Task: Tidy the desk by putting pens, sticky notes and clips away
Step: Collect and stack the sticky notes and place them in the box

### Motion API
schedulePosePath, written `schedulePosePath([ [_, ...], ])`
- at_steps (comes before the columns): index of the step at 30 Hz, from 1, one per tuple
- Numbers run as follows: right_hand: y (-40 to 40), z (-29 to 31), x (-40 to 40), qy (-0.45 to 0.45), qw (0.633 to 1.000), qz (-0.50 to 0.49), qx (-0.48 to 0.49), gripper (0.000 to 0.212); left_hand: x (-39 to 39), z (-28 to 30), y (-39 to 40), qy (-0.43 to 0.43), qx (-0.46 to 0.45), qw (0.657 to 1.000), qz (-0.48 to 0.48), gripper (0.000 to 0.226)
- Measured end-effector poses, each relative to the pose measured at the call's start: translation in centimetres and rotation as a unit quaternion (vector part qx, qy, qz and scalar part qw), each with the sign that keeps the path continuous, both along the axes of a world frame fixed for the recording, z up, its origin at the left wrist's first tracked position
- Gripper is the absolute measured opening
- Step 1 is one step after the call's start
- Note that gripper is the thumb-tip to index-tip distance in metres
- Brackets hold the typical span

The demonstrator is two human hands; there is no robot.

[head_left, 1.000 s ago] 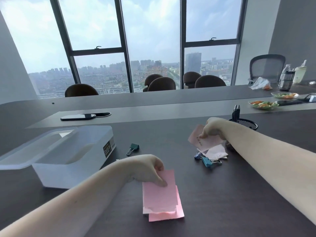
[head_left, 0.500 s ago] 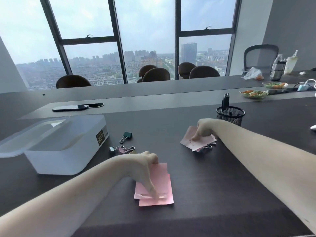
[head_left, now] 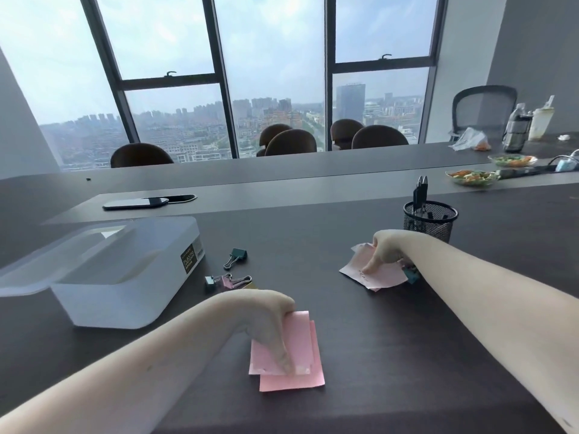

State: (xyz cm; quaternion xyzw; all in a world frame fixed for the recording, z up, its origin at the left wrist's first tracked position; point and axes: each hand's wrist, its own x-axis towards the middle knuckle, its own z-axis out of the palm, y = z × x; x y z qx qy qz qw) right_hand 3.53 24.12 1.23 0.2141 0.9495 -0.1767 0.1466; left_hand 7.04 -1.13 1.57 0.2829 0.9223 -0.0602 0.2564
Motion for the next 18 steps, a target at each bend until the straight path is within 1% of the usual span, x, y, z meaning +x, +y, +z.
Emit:
schedulePosePath([
  [2,-0.1,0.1,0.1,0.011,1.0,0.003,0.003,0.068,-0.4,-0.2,-0.2,-0.003,0.029,0.999,0.014,0.061],
  [5,-0.1,0.1,0.3,0.032,0.999,0.003,-0.01,0.069,-1.2,-0.4,-0.5,0.001,0.078,0.996,0.045,0.049],
  [8,-0.1,-0.2,0.4,0.058,0.996,-0.003,-0.073,0.07,-1.8,-0.6,-0.8,-0.006,0.107,0.992,0.074,0.037],
  [10,-0.3,-0.4,0.5,0.07,0.992,-0.009,-0.109,0.07,-2.2,-0.6,-1.1,-0.015,0.117,0.99,0.08,0.037],
  [13,-0.4,-0.7,0.3,0.089,0.987,-0.017,-0.132,0.073,-2.6,-0.7,-1.4,-0.024,0.118,0.99,0.074,0.023],
  [16,-0.4,-1.1,-0.2,0.123,0.981,-0.023,-0.147,0.066,-2.6,-0.4,-1.5,-0.03,0.126,0.989,0.067,0.023],
  [18,-0.4,-1.2,-0.5,0.143,0.979,-0.024,-0.142,0.063,-2.6,0.1,-1.6,-0.046,0.161,0.983,0.075,0.02],
])
